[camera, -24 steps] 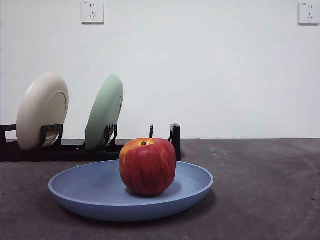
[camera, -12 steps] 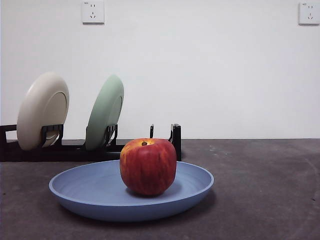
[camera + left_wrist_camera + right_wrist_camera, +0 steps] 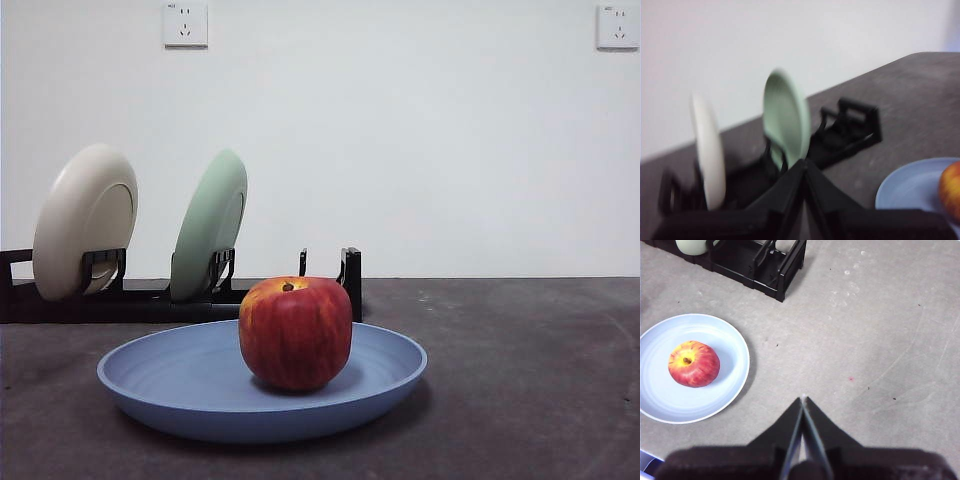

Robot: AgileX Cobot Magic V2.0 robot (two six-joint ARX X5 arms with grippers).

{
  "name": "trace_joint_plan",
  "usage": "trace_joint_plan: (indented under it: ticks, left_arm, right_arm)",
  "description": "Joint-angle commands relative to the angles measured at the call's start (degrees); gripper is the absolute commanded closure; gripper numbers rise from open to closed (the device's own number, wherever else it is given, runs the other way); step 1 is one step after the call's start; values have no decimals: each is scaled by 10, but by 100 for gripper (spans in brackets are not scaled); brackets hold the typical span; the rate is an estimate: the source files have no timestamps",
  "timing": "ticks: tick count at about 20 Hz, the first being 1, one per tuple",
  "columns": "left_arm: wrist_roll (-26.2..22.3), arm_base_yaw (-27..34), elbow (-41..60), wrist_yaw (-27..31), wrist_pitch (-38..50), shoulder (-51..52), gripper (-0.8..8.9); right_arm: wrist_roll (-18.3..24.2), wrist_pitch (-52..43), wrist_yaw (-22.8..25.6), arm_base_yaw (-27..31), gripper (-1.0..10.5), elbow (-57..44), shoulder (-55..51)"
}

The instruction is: Take the blue plate from the plate rack,put the plate on the table,take the apple from the table,put the apple in the plate

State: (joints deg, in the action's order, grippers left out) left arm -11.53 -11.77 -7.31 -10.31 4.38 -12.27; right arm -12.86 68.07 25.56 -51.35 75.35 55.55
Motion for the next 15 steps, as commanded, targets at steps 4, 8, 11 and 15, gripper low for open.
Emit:
trace_joint_plan:
  ticks: [4, 8, 11, 15]
  left_arm:
    - [63, 55, 68, 50, 11, 72, 817]
    - [67, 94, 69, 89, -77, 88, 817]
    - [78, 108, 69, 88, -145, 123, 817]
    - [85, 107, 69, 86, -139, 120, 817]
  right_arm:
    - [-5, -3, 2, 0, 946, 0, 1]
    - [-5, -3, 2, 0, 946, 0, 1]
    - [-5, -3, 2, 0, 946, 0, 1]
    - [-5, -2, 2, 0, 946, 0, 1]
